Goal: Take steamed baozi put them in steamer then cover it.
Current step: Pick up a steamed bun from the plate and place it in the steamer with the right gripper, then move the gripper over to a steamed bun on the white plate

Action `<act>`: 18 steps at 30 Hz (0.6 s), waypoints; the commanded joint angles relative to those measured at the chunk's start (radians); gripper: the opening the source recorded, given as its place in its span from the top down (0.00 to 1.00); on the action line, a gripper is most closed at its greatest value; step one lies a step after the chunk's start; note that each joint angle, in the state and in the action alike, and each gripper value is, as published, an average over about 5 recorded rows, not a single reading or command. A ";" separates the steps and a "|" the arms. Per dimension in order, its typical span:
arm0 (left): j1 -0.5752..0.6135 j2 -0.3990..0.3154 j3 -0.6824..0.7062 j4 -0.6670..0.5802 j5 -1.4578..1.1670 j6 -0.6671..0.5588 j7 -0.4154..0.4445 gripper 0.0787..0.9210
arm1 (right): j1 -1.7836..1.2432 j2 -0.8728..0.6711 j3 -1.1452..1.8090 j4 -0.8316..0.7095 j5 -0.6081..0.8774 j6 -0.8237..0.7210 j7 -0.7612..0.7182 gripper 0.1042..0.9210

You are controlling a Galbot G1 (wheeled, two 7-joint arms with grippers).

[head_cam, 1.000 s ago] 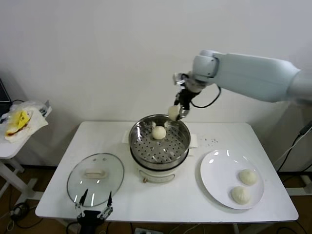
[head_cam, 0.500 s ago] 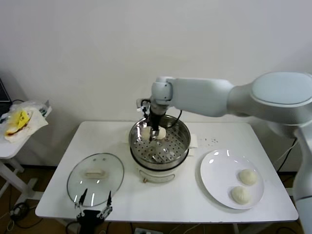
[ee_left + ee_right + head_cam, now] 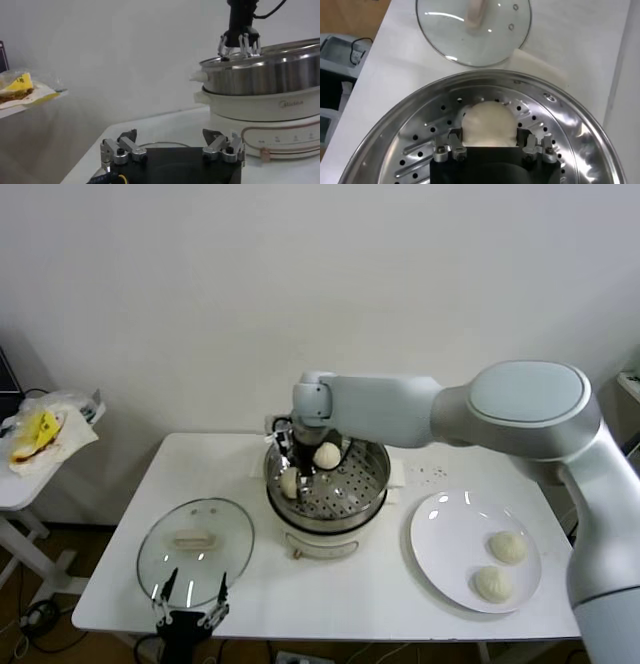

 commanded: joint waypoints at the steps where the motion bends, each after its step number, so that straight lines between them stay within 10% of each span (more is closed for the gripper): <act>1: -0.003 0.003 -0.002 -0.001 0.000 0.005 0.000 0.12 | -0.005 0.007 0.012 -0.002 -0.004 -0.015 -0.003 0.21; 18: 0.000 0.005 -0.007 -0.008 -0.002 0.016 -0.004 0.12 | 0.348 -0.464 -0.044 0.325 -0.048 0.069 -0.128 0.12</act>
